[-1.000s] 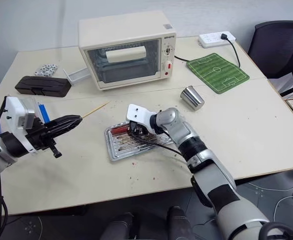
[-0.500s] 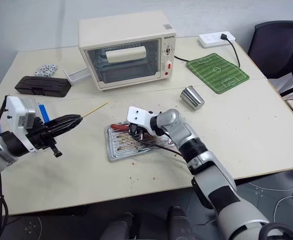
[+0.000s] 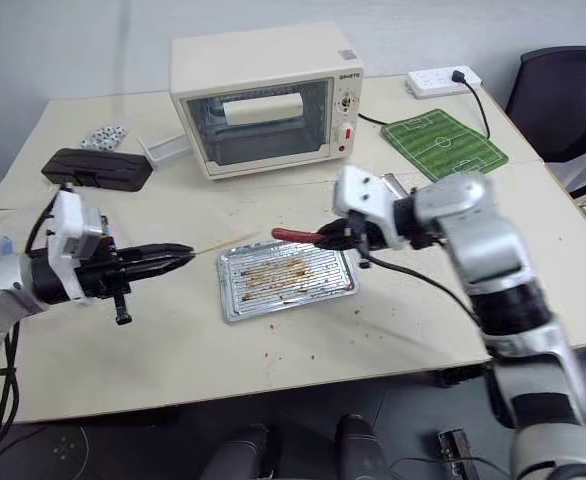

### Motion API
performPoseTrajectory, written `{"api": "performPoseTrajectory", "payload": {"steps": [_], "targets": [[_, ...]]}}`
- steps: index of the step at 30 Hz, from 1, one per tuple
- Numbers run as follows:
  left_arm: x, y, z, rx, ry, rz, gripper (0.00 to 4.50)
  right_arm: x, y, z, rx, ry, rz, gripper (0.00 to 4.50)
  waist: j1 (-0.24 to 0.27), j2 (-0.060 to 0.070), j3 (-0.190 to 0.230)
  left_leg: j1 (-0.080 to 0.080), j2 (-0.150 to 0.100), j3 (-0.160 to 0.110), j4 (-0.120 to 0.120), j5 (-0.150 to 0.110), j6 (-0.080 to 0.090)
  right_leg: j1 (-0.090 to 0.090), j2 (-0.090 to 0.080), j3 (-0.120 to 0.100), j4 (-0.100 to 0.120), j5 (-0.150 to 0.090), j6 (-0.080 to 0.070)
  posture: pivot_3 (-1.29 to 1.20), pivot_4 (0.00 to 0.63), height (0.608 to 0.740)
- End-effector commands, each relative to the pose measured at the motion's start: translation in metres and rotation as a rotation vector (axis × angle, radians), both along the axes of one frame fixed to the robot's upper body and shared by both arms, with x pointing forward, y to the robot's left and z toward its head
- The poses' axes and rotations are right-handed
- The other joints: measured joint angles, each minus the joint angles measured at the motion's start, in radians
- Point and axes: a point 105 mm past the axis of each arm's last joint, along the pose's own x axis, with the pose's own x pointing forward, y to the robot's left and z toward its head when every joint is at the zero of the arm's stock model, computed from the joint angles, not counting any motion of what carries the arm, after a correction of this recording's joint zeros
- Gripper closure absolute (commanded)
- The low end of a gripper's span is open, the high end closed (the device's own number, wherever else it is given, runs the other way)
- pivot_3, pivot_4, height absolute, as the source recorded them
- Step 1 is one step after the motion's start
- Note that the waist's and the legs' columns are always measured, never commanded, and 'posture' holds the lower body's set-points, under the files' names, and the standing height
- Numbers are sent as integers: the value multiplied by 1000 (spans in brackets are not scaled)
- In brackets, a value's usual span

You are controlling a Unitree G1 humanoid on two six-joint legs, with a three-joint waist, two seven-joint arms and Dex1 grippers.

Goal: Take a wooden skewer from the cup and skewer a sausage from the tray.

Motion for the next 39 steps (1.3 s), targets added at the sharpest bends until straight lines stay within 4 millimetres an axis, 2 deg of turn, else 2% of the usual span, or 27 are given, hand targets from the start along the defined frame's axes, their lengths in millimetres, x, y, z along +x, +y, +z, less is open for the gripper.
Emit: {"api": "performPoseTrajectory", "payload": {"steps": [1, 5, 8, 15, 21, 39], "targets": [[-7, -10, 7, 46, -22, -116, 4500, -23, -8, 13, -13, -17, 53, 4320, -1, 0, 0, 0, 0, 0, 0, 0, 0, 0, 0, 0, 0, 0, 0, 0, 150, 740], [-8, -16, 8, 80, -20, -196, 4500, -31, -14, 18, -4, 3, 28, 4320, -6, 0, 0, 1, 1, 3, 0, 0, 0, -1, 0, 2, 1, 0, 0, 0, 150, 740], [-1, -24, 17, 84, -44, -252, 4500, -39, -18, 15, -26, 3, 13, 4320, 4, 0, 0, 0, 1, 2, 1, 0, 0, -1, 1, 1, 1, 0, 0, 0, 150, 740], [10, -23, 19, 106, -44, -284, 4500, -40, -24, 19, -34, -26, -31, 4320, 21, 0, 0, -1, -1, 3, 6, -2, 3, 0, 1, 3, 0, 0, 1, 0, 150, 740], [12, -23, 20, 117, -42, -314, 4500, -45, -33, 25, -22, -29, -64, 4320, 23, 0, 0, -1, -1, 3, 6, -2, 3, 0, 1, 2, 1, 1, 1, 0, 150, 740], [13, -30, 20, 119, -58, -355, 4500, -55, -25, 22, -14, -19, -42, 4320, 22, 0, 0, -1, -1, 3, 7, -2, 4, 0, 1, 3, 4, 1, 1, 0, 150, 740]]}}
